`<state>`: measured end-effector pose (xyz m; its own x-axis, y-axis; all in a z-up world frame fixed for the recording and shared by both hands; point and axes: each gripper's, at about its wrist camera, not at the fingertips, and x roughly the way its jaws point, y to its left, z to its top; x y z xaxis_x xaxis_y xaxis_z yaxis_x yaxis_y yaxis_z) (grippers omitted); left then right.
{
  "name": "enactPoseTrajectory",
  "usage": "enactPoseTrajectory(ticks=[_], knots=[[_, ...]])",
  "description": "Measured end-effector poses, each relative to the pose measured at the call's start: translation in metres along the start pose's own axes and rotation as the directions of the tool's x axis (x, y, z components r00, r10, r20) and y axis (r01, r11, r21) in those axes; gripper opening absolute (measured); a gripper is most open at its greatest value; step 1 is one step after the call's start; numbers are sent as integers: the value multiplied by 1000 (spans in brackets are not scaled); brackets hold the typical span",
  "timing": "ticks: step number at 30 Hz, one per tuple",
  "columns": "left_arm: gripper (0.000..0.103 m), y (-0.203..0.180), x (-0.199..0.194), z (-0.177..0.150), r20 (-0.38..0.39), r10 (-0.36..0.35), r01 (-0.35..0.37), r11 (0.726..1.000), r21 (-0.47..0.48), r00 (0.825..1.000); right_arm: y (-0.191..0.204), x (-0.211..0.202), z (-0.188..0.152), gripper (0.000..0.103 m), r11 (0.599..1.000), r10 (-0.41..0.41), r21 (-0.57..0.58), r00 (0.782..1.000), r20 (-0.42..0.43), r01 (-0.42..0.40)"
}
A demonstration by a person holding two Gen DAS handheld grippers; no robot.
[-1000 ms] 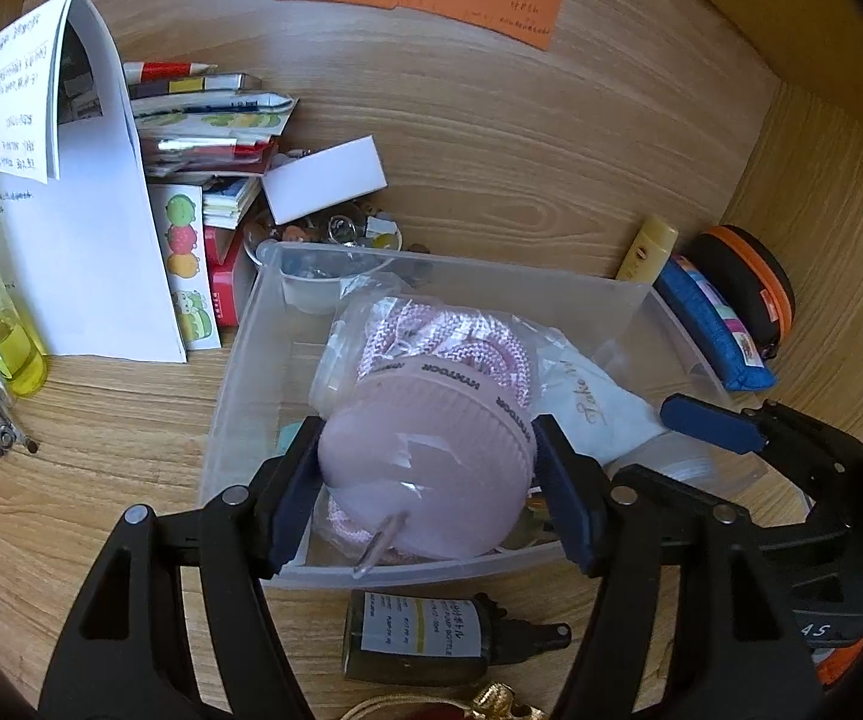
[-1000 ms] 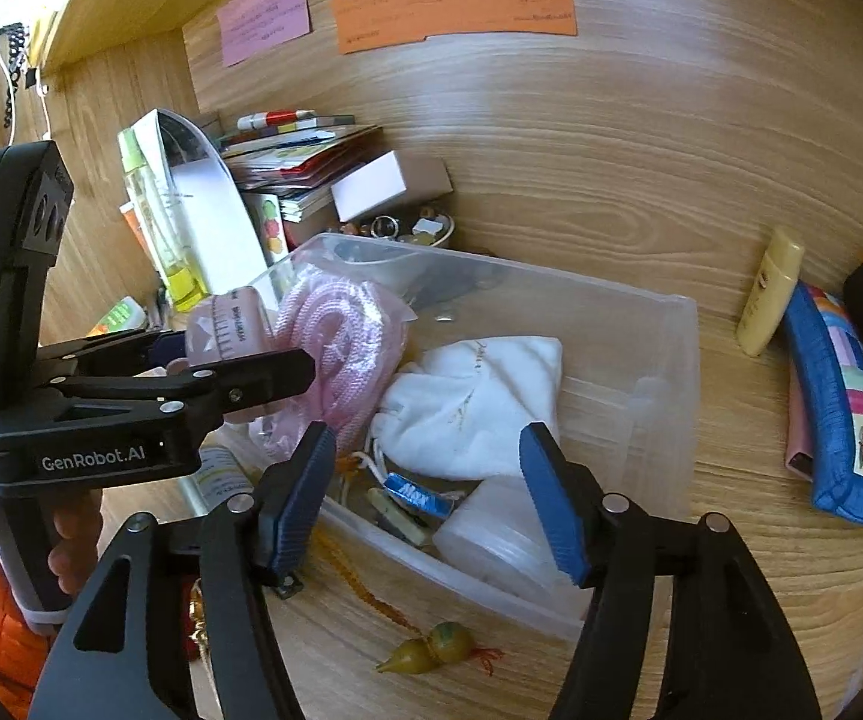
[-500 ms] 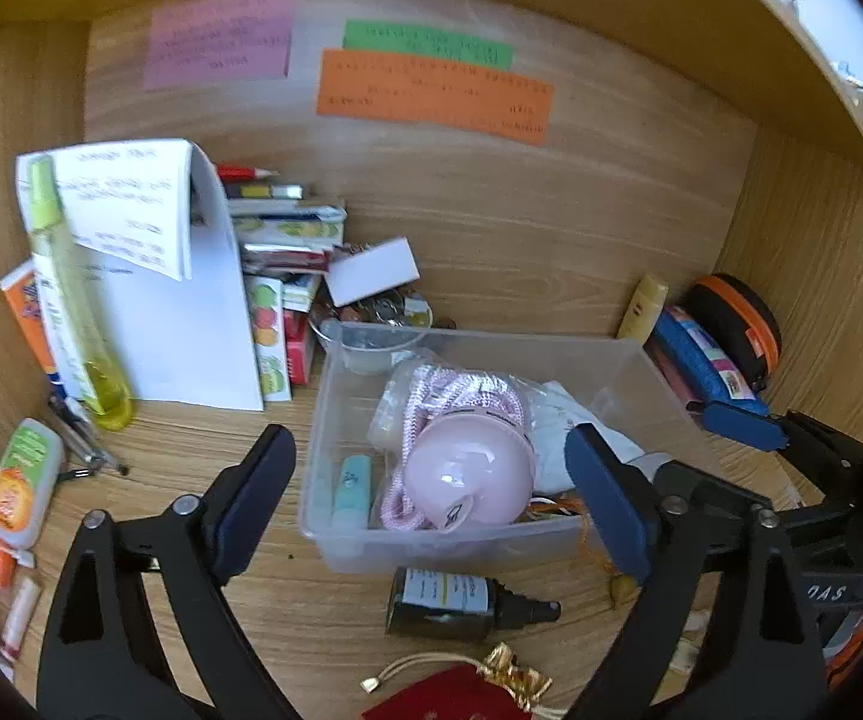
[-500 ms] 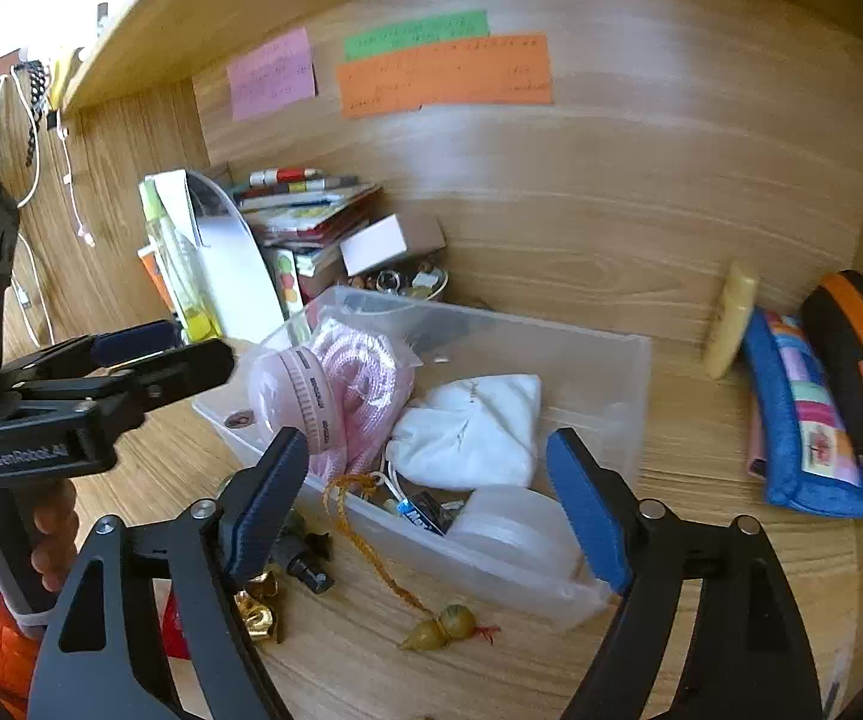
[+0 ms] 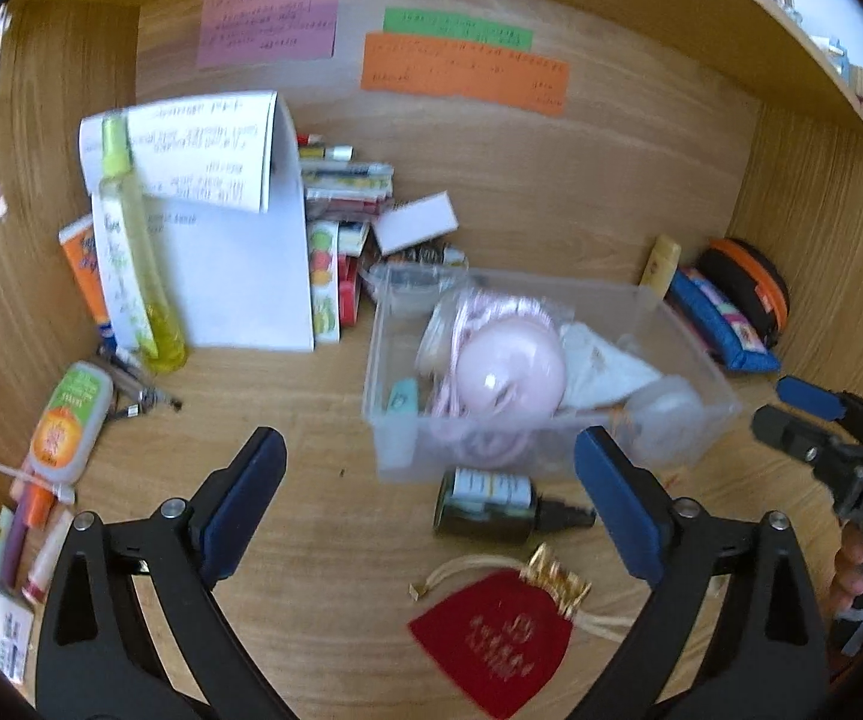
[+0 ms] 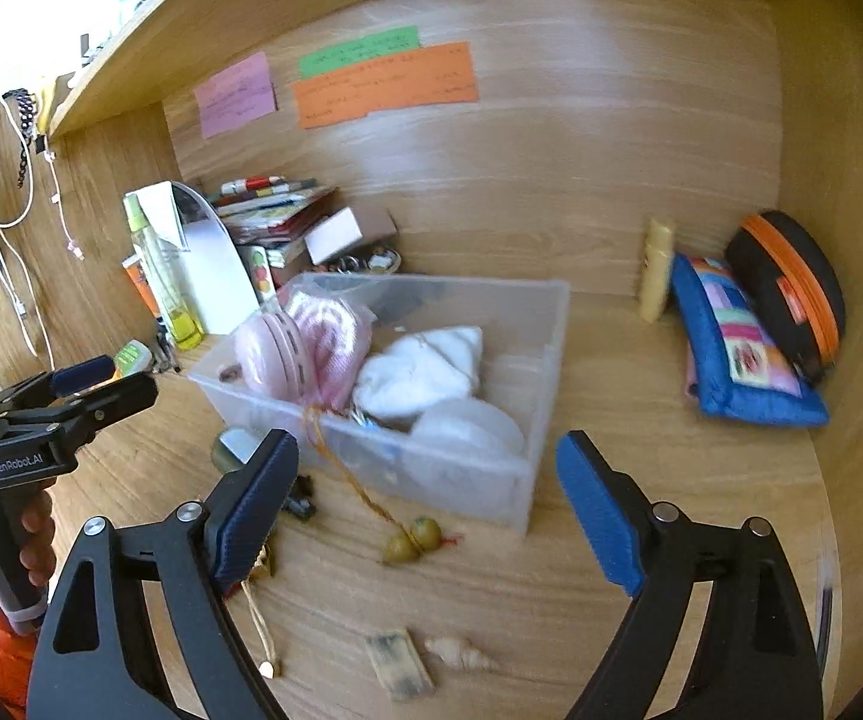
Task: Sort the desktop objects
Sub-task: 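Move both grippers back toward the red pouch and the small shell, then grasp the red velvet pouch with the left gripper while the right grasps the small shell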
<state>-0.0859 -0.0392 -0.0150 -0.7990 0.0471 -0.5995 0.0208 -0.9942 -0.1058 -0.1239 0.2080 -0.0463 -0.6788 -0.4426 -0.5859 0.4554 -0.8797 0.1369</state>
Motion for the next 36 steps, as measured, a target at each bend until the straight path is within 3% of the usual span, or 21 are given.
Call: enactPoseTrajectory(ticks=[8, 15, 20, 27, 32, 36], knots=[[98, -5, 17, -34, -112, 0, 2, 1000, 16, 994, -20, -3, -33, 86, 998, -45, 40, 997, -60, 47], [98, -15, 33, -62, -210, -25, 29, 999, 16, 977, -36, 2, -62, 86, 996, -72, 47, 989, -132, 79], [98, -24, 41, -72, -265, -56, 51, 998, -24, 963, -42, 5, -76, 86, 995, -90, 34, 981, -175, 97], [98, -40, 48, -79, -313, -38, 50, 998, 32, 949, -38, 11, -83, 84, 997, -82, -12, 972, -221, 81], [98, -52, 57, -80, -315, 28, 7, 994, 108, 949, -22, 14, -84, 69, 994, -93, -78, 970, -225, 78], [98, -53, 61, -79, -304, 36, -1, 993, 114, 952, -16, 16, -83, 57, 996, -62, -71, 971, -230, 47]])
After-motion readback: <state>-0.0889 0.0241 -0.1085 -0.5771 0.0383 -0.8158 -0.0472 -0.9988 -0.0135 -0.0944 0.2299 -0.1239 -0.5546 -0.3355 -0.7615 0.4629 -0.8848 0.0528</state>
